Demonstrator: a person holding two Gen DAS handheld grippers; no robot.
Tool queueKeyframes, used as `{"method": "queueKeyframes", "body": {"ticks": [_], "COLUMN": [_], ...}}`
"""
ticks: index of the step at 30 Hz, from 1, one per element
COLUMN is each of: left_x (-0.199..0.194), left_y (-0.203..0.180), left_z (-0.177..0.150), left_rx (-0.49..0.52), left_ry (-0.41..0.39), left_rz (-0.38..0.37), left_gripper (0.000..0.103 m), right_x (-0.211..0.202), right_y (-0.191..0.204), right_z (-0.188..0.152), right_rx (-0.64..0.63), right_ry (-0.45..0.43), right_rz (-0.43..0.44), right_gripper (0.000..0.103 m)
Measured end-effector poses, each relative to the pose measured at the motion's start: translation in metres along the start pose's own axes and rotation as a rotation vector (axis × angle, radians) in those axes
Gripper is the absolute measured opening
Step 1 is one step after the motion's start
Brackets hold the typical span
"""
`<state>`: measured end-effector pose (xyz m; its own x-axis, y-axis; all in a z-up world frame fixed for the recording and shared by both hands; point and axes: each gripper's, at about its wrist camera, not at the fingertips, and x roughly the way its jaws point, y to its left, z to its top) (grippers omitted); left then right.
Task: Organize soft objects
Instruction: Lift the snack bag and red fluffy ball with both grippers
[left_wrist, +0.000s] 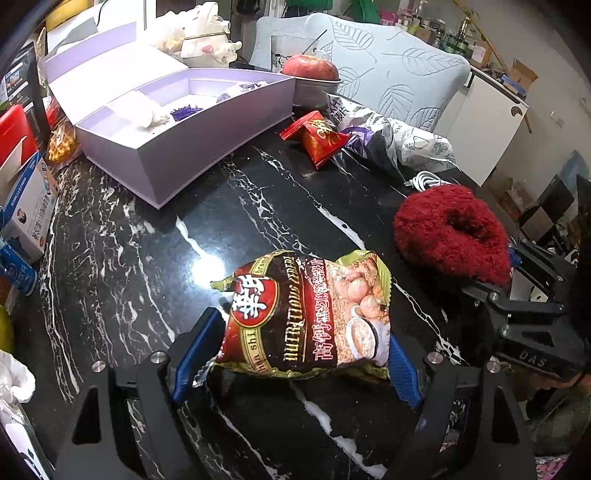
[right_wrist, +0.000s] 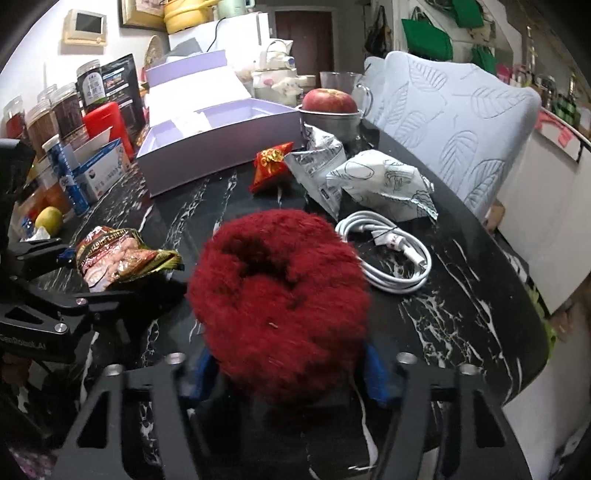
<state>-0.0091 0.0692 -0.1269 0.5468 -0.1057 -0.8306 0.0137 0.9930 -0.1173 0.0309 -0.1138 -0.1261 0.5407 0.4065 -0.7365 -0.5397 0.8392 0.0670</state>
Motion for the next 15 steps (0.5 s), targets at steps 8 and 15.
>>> {"method": "queueKeyframes", "body": {"ticks": [8,15], "left_x": [-0.0012,-0.0066], "left_y": [0.0024,0.0047], "left_z": [-0.0013,-0.0038], "left_rx": [-0.016,-0.034], "left_ry": [-0.019,-0.033], "left_rz": [-0.022,-0.048], "left_gripper": [0.083,0.070], "right_x": [-0.0020,-0.0061], "right_y": [-0.0025,-0.0042], "right_z": [-0.0009,-0.0028], "right_rx": [0.014,0.046], "right_ry": [-0.008,-0.013], "right_rz": [0.015,0.049], "right_gripper": [0.040,0.035]}}
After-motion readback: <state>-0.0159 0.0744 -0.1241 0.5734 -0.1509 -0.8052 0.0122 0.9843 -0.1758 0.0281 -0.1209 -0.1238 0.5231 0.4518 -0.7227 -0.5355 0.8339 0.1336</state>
